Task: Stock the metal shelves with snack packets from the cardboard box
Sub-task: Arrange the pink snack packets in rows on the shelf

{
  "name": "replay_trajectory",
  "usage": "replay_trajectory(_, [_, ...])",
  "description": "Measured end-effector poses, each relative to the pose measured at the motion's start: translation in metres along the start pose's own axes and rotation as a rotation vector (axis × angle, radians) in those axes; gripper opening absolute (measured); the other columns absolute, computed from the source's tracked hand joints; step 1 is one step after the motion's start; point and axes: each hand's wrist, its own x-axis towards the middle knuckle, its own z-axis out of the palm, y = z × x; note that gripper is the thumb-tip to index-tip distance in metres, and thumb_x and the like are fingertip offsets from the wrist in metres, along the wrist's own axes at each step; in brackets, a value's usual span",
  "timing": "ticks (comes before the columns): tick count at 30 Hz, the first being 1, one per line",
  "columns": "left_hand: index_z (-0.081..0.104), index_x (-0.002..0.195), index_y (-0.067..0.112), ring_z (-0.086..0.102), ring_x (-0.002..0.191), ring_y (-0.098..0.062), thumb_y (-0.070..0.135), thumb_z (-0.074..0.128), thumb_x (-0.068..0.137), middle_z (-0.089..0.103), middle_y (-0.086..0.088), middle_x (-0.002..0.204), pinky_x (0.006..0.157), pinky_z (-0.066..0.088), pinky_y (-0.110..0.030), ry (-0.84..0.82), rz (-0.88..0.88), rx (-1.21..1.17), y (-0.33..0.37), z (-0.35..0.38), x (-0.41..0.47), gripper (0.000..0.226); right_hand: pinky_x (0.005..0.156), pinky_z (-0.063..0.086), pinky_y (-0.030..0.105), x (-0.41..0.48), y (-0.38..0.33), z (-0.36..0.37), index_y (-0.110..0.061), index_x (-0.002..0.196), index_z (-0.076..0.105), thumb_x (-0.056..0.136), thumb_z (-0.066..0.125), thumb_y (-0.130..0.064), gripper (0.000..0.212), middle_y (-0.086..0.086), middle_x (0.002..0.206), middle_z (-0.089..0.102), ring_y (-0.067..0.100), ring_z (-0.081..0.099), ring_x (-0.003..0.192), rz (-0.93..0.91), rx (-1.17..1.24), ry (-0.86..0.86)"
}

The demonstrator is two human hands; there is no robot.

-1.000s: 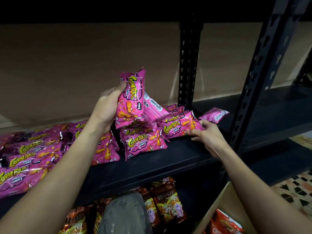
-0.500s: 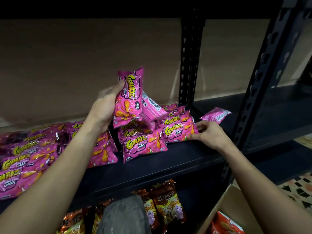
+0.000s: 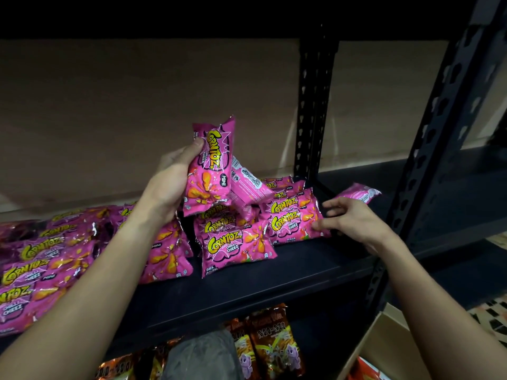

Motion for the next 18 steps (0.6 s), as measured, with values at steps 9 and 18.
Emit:
replay_trajectory(9, [0.072,0.097,0.015,0.073,0.074,-0.020,0.036,0.056,0.097,0.077,-0.008,0.089,0.082,0.058,-0.039,-0.016,0.007,-0.015,0.000,0.002,0.004,0.027,0.085,0.053,0.034,0.015,-0.002,0.008,-0.004,0.126,0.059,0.087,0.074,-0.021,0.045,0.013,0.114,0.070,0.023,0.066,0.107,0.065,0.298,0.007])
replay_trajectory(18, [0.071,0.091,0.016,0.071,0.066,-0.015,0.033,0.056,0.097,0.076,-0.005,0.080,0.069,0.058,-0.026,-0.071,0.010,0.026,-0.003,0.009,0.008,0.024,0.094,0.055,0.036,0.013,-0.002,0.028,-0.004,0.137,0.051,0.092,0.069,-0.017,0.050,0.008,0.116,0.067,0.017,0.069,0.100,0.021,0.218,0.001])
